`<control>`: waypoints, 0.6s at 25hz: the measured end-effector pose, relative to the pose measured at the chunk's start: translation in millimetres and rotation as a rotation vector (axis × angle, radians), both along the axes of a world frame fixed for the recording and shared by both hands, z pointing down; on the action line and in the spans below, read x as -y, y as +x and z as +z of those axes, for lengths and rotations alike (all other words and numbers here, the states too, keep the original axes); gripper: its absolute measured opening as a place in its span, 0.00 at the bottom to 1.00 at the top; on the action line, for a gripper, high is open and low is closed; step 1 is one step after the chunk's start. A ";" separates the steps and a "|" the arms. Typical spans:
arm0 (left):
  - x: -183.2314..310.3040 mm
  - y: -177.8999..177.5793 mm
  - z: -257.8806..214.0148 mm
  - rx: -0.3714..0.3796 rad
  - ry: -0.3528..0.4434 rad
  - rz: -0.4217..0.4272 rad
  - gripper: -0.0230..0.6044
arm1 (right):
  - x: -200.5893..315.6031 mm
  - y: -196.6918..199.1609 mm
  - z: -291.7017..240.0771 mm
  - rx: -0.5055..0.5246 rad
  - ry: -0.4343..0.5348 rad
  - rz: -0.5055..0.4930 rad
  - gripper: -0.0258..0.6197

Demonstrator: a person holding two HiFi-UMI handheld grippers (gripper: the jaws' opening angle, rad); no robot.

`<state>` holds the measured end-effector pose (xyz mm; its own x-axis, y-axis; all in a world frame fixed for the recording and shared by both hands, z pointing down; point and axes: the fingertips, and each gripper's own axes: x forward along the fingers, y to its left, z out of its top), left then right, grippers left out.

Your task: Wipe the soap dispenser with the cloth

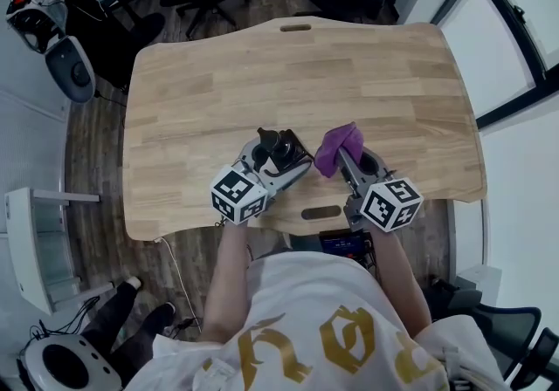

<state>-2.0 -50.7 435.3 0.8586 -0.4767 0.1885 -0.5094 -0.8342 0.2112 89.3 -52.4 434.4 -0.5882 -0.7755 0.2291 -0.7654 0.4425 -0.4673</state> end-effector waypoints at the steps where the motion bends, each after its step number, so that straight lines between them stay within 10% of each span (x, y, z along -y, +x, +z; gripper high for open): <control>1: -1.3 -0.3 0.9 0.001 0.000 0.002 0.61 | 1.1 -0.8 -4.6 0.010 0.008 0.000 0.13; 15: -11.3 -0.3 -1.6 0.023 0.024 0.060 0.61 | 6.6 -26.7 -43.2 0.026 0.087 -0.057 0.13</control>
<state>-2.3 -39.3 433.7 0.8814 -0.4290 0.1978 -0.4628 -0.8682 0.1792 62.6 -59.0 391.1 -0.6368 -0.7568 0.1470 -0.7261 0.5246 -0.4444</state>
